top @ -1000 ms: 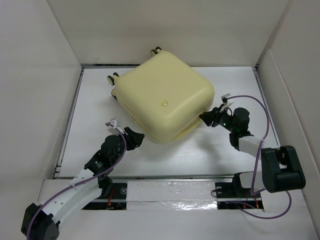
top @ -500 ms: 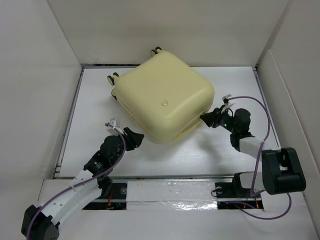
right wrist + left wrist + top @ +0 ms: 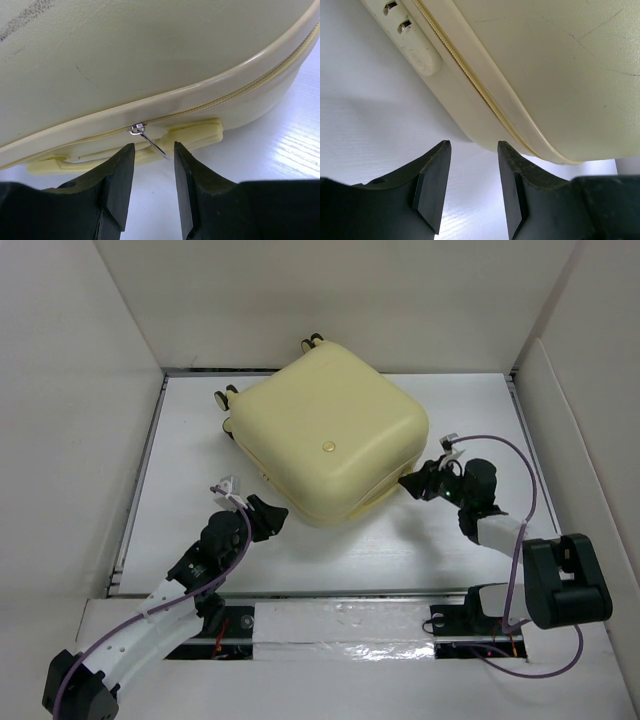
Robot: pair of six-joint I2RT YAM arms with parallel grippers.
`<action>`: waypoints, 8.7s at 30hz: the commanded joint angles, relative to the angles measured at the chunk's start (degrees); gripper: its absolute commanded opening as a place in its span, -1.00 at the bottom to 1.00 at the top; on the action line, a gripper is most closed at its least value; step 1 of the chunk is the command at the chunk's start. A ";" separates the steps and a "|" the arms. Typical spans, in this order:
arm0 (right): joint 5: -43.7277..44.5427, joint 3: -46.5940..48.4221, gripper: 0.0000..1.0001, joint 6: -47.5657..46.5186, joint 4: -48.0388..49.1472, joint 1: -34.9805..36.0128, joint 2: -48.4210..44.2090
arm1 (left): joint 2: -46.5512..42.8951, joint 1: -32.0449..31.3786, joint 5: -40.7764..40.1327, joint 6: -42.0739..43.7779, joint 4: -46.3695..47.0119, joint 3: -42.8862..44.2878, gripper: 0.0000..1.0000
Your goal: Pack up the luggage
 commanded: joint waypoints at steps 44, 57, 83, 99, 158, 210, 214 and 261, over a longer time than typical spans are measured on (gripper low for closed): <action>52.82 28.75 -1.00 15.69 -5.80 76.85 8.93 | 30.19 -11.36 1.59 0.40 35.66 10.21 -0.40; 51.94 9.53 -1.00 23.85 11.26 70.27 -2.02 | 27.60 -4.26 0.80 -1.61 31.81 12.23 0.53; 50.28 3.19 -1.00 21.75 2.29 70.27 -8.30 | 60.41 33.29 20.65 -10.58 11.93 51.60 0.67; 49.66 2.92 -1.00 21.75 1.59 69.74 -7.86 | 72.63 31.71 28.30 -23.59 26.00 56.78 0.47; 9.93 0.53 -1.00 12.60 -13.46 15.15 -23.23 | 2.67 25.46 10.73 -10.85 28.46 -6.93 -1.00; 1.19 17.59 -1.00 10.76 -23.38 12.20 -22.10 | 10.50 35.84 19.08 -14.98 31.54 -6.59 -1.00; -1.13 18.93 -1.00 9.45 -26.08 4.89 -20.25 | 12.34 37.77 16.96 -18.57 32.92 -1.57 -1.00; 9.94 7.93 -1.00 10.68 -20.82 6.99 -20.17 | 13.90 18.90 33.68 9.80 15.64 31.29 -0.79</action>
